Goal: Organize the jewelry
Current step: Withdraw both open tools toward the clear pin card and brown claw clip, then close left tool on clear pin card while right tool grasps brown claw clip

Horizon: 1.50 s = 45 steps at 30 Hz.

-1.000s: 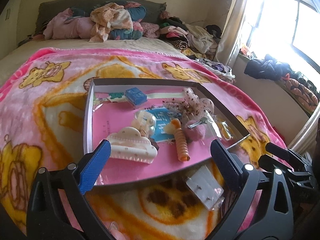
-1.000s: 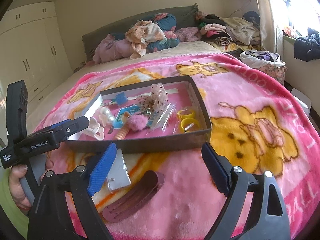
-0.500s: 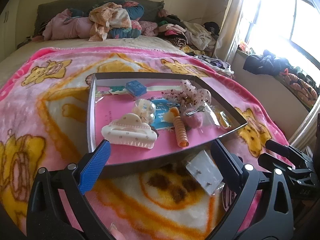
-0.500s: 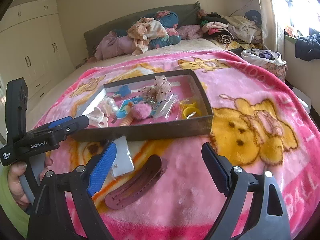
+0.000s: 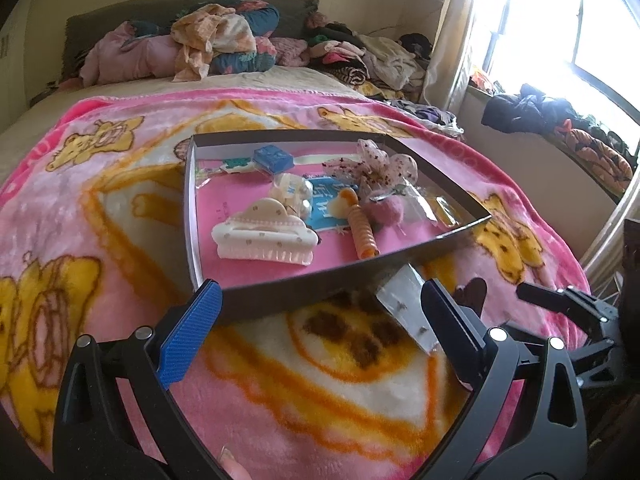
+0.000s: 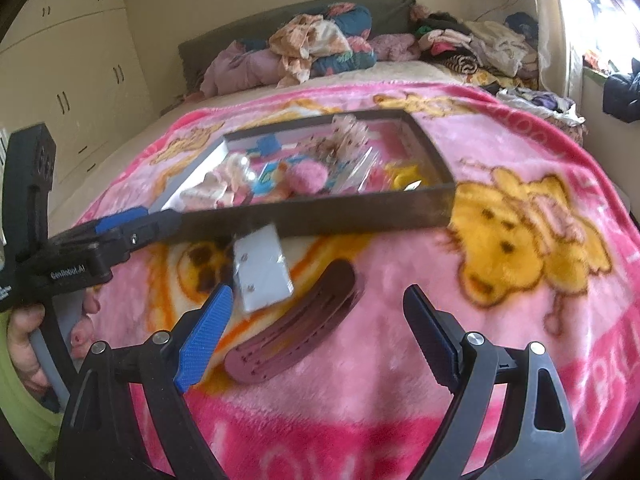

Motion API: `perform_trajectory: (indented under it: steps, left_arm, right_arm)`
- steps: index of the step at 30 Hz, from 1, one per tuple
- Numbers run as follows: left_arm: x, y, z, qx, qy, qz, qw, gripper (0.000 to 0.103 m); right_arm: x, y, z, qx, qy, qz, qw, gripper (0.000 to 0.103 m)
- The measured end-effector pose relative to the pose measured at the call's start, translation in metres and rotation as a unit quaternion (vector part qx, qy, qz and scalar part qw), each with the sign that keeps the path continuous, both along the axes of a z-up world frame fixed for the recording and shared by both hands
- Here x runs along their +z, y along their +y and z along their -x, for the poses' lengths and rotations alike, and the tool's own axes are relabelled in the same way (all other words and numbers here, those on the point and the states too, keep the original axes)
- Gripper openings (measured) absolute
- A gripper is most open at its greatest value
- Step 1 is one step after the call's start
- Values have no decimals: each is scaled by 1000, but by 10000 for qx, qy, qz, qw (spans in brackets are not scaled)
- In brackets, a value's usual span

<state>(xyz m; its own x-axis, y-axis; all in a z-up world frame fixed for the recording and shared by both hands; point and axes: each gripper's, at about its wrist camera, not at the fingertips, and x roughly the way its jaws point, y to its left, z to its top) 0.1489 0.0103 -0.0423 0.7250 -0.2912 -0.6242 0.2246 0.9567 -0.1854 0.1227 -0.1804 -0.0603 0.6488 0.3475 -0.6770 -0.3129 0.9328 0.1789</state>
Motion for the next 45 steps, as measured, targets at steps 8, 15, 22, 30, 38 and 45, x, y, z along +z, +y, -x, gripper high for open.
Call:
perform_trajectory:
  steps: [8,15,22,30,38,45]
  left_arm:
    - [-10,-6,9,-174,205,-4,9996,91]
    - [-23,-21,10,-397,406,39,9984,90]
    - [-32,-36,-3,-461,706,231,9962,84]
    - [-35,-58,-10,-598,844,381,9939,75]
    - [-41,-79,-21,-450,939,79,9945,58]
    - [-36,-83,-22,-391,860,-58,9955,28]
  right_arm:
    - [-24,13,-4,-56,299,98,9995,84]
    - [-33,8,-11,-226,346,327,9986,72]
    - [-33,-10,-17,-344,407,280,9982,38]
    - [-28,-32,-16,-449,434,-91,9980,27]
    - [-15,-66,-13,-794,284,-346,9958,26]
    - [-3,-79,-9,-853,104,-625,9943,26]
